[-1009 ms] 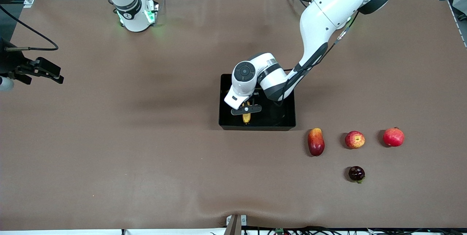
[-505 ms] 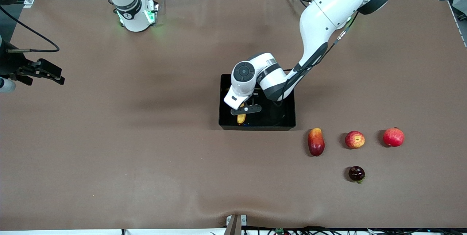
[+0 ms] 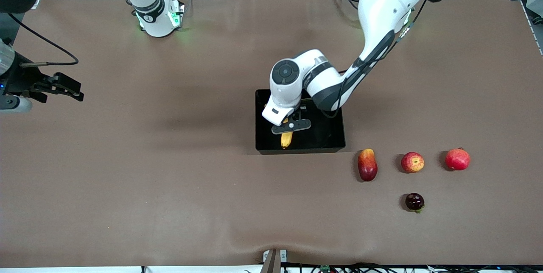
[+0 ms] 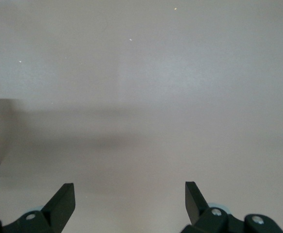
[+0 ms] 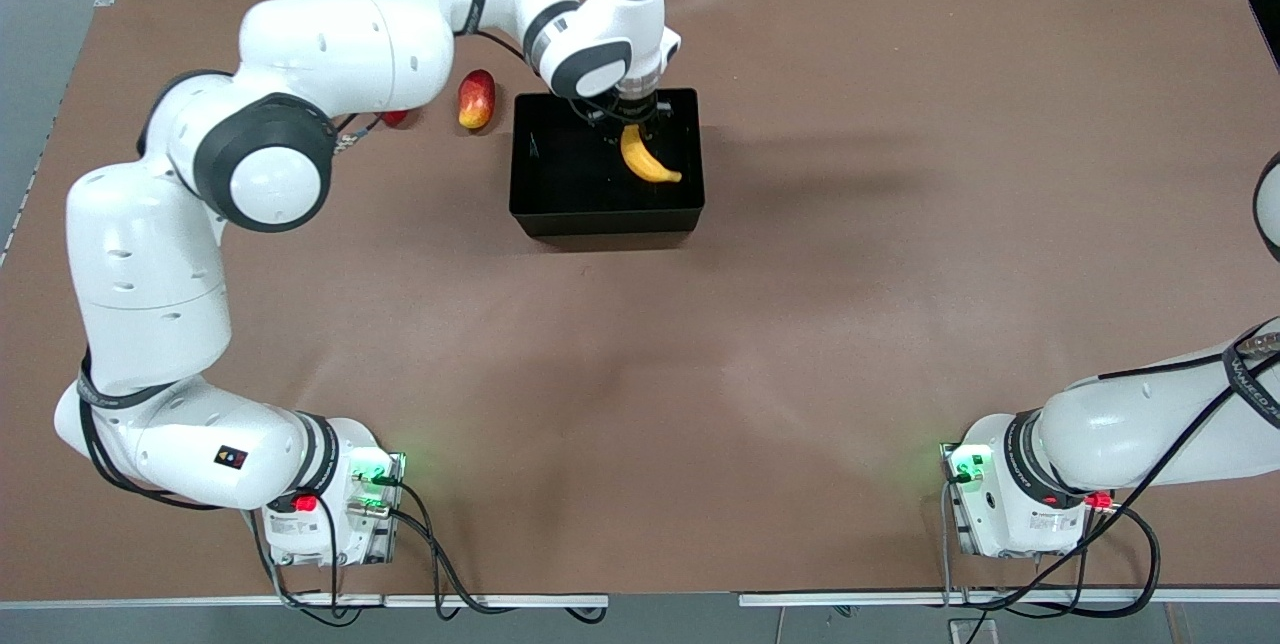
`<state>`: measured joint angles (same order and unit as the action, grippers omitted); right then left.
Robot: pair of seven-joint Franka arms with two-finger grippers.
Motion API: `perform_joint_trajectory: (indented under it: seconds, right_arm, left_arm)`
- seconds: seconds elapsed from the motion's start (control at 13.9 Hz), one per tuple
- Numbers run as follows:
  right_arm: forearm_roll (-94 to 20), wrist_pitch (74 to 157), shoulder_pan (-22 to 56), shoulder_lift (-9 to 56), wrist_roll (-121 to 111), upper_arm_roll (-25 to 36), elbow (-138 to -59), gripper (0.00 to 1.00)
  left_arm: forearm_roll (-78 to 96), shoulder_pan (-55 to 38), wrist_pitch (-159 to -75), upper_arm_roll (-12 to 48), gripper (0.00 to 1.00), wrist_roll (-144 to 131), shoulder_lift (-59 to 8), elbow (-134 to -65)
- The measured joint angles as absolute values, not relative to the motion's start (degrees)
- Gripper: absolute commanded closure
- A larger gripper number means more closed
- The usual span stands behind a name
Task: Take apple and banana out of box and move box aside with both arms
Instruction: 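Grasp the banana with the left gripper while the right gripper approaches, then lift the banana out while the right gripper grasps the box rim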
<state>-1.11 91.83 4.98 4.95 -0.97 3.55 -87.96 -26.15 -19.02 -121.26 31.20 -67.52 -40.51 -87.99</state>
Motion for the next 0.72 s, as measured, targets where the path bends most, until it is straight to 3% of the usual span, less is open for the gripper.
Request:
perform_joint_trajectory:
  seconds: [0.36,0.72]
  right_arm:
    - [-3.72,94.98,9.76,7.96,-0.87,3.4,-87.99,0.0]
    - [-7.31,102.74,19.16,15.72,-0.5,3.24,-88.27,0.0]
  left_arm:
    - [-25.67,-15.25,-117.89,31.9,1.0,-66.38,-36.07,-87.82]
    - [-21.8,-3.11,-110.03,32.76,1.0,-51.95,-28.24,-89.52]
